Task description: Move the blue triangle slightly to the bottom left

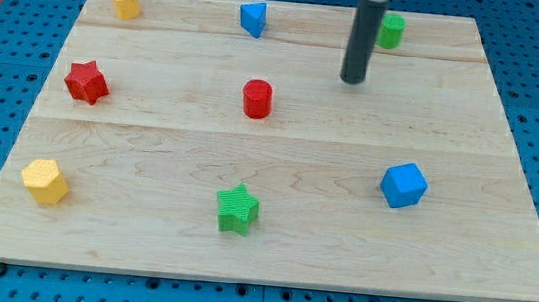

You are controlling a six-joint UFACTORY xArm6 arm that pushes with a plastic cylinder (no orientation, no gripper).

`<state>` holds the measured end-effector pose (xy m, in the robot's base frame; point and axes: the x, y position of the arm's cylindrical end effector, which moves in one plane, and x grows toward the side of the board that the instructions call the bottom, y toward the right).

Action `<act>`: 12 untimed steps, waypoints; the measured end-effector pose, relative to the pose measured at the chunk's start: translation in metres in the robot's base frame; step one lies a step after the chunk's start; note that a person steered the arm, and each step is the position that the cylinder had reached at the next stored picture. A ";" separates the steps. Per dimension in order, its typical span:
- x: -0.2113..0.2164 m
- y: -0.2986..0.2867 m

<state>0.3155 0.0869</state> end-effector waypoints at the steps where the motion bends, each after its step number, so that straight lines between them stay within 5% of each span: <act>1: -0.052 -0.026; 3: -0.113 -0.096; 4: -0.105 -0.128; 8: -0.077 -0.105; 10: -0.054 -0.188; 12: -0.057 -0.145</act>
<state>0.2584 -0.0585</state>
